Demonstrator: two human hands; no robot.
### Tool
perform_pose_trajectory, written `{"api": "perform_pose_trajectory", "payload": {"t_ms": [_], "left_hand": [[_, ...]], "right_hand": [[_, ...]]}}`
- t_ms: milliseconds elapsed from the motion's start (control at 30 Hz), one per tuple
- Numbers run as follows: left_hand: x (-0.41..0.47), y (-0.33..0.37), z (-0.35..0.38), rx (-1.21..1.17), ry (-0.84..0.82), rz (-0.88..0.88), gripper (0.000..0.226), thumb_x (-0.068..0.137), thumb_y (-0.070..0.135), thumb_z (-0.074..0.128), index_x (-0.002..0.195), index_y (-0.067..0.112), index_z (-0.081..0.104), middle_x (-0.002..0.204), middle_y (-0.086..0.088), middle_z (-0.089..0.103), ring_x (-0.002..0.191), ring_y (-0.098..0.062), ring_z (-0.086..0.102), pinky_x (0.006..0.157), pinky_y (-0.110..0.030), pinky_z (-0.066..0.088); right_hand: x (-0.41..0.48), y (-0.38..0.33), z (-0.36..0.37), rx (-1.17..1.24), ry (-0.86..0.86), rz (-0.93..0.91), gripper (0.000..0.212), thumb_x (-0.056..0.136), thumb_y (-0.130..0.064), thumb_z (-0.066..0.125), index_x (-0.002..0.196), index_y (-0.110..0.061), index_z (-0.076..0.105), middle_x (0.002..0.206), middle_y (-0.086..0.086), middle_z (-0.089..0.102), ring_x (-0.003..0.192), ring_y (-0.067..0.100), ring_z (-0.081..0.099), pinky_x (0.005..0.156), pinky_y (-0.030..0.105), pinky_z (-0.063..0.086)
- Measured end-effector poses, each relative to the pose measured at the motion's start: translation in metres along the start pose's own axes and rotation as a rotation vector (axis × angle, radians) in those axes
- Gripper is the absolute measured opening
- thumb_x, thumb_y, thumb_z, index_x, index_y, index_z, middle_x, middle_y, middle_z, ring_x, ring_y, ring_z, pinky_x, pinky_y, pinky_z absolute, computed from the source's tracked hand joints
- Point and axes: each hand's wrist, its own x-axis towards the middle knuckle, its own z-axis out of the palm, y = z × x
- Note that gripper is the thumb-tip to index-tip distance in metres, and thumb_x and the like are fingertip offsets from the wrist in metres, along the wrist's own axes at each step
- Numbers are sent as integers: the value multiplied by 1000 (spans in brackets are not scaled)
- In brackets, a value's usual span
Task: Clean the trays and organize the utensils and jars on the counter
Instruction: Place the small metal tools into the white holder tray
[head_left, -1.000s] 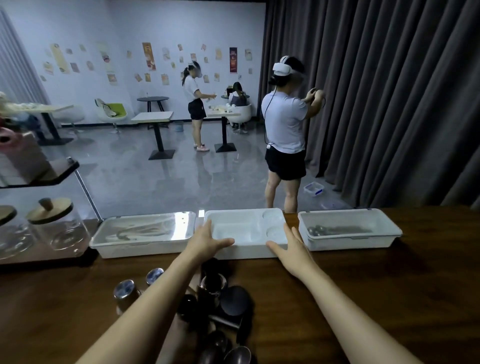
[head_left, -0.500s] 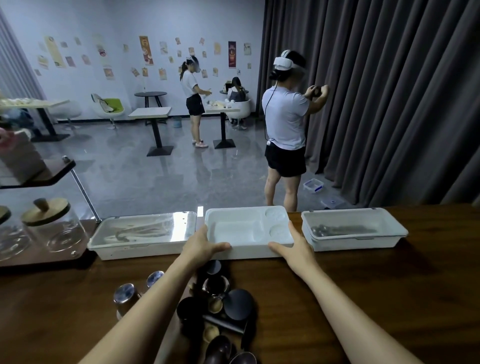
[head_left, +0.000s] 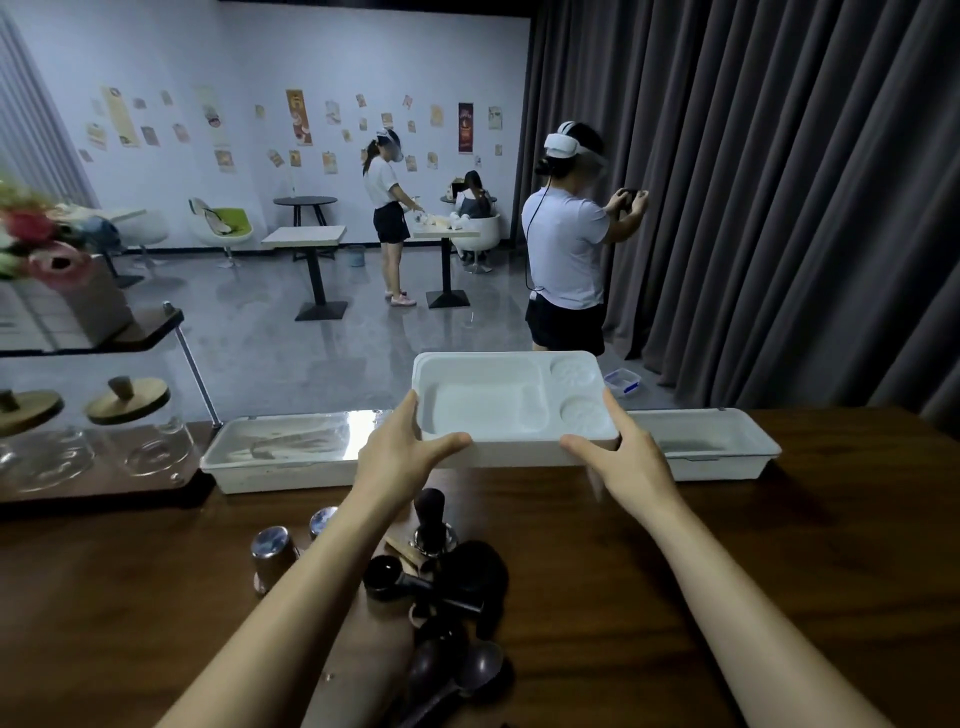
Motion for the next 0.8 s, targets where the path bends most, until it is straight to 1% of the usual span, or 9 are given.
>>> {"api": "perform_pose_trajectory", "payload": {"t_ms": [133, 233, 300, 367, 433, 500, 667, 700, 800], "left_hand": [[-44, 26, 2, -32, 70, 29, 57, 80, 55, 78, 128, 34, 55, 107, 17, 66, 100, -12, 62, 70, -30, 43], [-81, 46, 11, -22, 95, 5, 68, 83, 52, 77, 142, 32, 49, 114, 20, 58, 105, -11, 58, 78, -34, 41], [-109, 58, 23, -39, 99, -19, 73, 83, 50, 78, 147, 30, 46, 112, 18, 55, 108, -14, 59, 82, -32, 40], [-135, 64, 42, -69, 93, -47, 71, 81, 50, 79, 143, 34, 49, 109, 19, 59, 106, -12, 61, 78, -28, 41], [-165, 66, 63, -77, 89, -70, 61, 78, 53, 80, 131, 45, 50, 106, 24, 63, 102, -6, 62, 73, -21, 42], [-193, 69, 84, -102, 84, -88, 56, 76, 54, 80, 123, 49, 51, 104, 27, 66, 101, -1, 62, 76, -17, 42], [-248, 85, 127, -129, 62, -116, 62, 78, 51, 79, 132, 50, 50, 99, 39, 58, 96, 8, 52, 77, -13, 38], [-256, 86, 132, -129, 59, -125, 62, 78, 51, 79, 133, 52, 48, 101, 38, 56, 96, 8, 50, 77, -14, 38], [-275, 81, 138, -132, 66, -137, 61, 77, 49, 79, 123, 64, 41, 106, 43, 58, 99, 11, 55, 76, -6, 37]], "right_hand": [[-32, 2, -28, -5, -1, -34, 94, 80, -58, 74, 156, -44, 20, 154, -3, 43, 139, 26, 42, 112, 48, 41], [-62, 7, -51, -28, 2, -45, 90, 85, -48, 75, 157, -37, 22, 159, -2, 35, 146, 25, 31, 115, 47, 31], [-84, 13, -69, -41, -4, -63, 88, 86, -44, 75, 157, -33, 24, 160, -1, 34, 147, 24, 29, 117, 46, 28], [-106, 24, -88, -56, -34, -61, 85, 87, -41, 74, 157, -33, 25, 158, -2, 37, 145, 24, 31, 116, 47, 29], [-126, 45, -106, -77, -70, -43, 85, 87, -42, 74, 156, -37, 25, 156, -3, 38, 145, 25, 30, 117, 50, 28], [-143, 68, -123, -99, -89, 7, 90, 83, -51, 75, 155, -44, 22, 159, -2, 35, 147, 29, 26, 118, 55, 26], [-178, 121, -152, -102, -142, 171, 122, 58, -82, 71, 157, -46, 10, 164, -2, 25, 149, 34, 22, 117, 61, 26], [-184, 128, -154, -96, -151, 185, 125, 54, -85, 70, 157, -45, 11, 163, -2, 26, 149, 33, 23, 116, 61, 28], [-200, 143, -154, -61, -169, 182, 120, 56, -84, 71, 157, -44, 19, 160, -3, 34, 146, 30, 29, 116, 58, 31]]}}
